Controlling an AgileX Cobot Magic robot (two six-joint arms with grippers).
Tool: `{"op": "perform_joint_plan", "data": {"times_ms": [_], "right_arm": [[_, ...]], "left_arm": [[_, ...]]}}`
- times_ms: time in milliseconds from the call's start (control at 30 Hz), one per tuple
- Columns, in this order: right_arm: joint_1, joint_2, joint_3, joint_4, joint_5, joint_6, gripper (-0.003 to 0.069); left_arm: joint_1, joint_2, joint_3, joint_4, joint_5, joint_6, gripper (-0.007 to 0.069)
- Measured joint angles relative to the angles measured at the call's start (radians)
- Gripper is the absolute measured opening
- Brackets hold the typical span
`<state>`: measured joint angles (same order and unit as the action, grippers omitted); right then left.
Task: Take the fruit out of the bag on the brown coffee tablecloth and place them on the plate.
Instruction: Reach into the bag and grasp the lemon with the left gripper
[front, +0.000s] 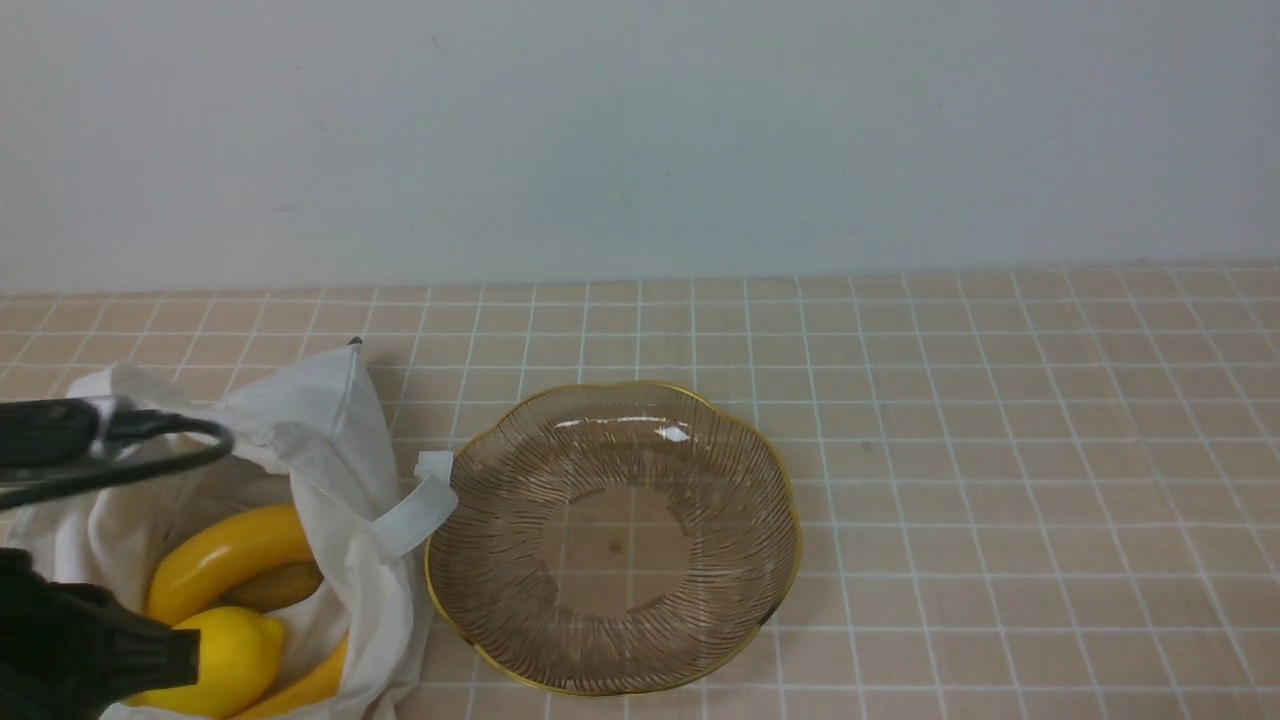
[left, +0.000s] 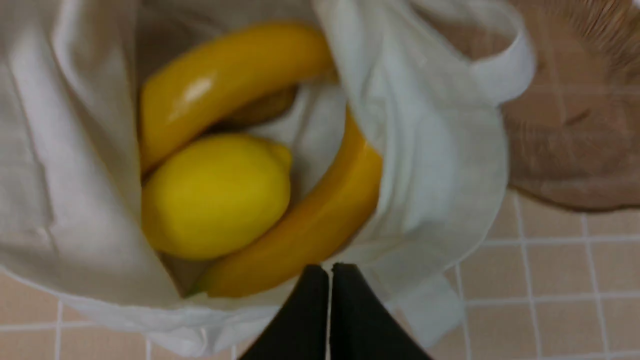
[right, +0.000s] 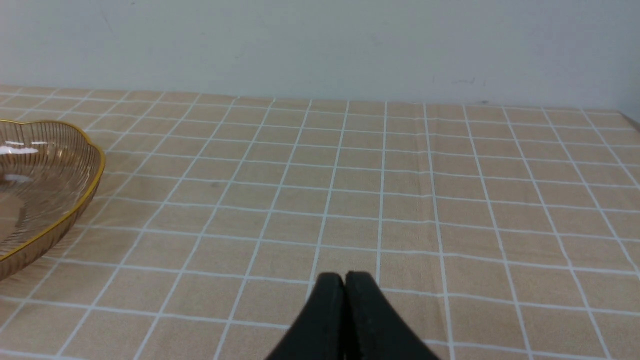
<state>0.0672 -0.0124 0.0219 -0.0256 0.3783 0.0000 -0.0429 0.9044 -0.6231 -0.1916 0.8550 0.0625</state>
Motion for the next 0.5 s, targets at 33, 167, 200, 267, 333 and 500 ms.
{"op": "perform_joint_plan", "data": {"times_ms": [33,167,200,267,333,500], "right_arm": [[0.000,0.000,0.000,0.000,0.000,0.000,-0.0015],[0.000,0.000,0.000,0.000,0.000,0.000,-0.0015],[0.000,0.000,0.000,0.000,0.000,0.000,-0.0015],[0.000,0.000,0.000,0.000,0.000,0.000,-0.0015],[0.000,0.000,0.000,0.000,0.000,0.000,-0.0015],[0.000,0.000,0.000,0.000,0.000,0.000,-0.0015]], "left_arm": [[0.000,0.056,-0.017,0.000,0.008,0.018,-0.0008],[0.000,0.227,-0.066,0.000,0.009,0.105,-0.0008],[0.000,0.249,-0.072,0.000,0.009,0.121,-0.0008],[0.000,0.320,-0.099,0.005,0.004,0.192,-0.0003],[0.000,0.354,-0.116,0.012,-0.006,0.262,0.0014],[0.000,0.398,-0.131,0.039,-0.107,0.342,0.0135]]}}
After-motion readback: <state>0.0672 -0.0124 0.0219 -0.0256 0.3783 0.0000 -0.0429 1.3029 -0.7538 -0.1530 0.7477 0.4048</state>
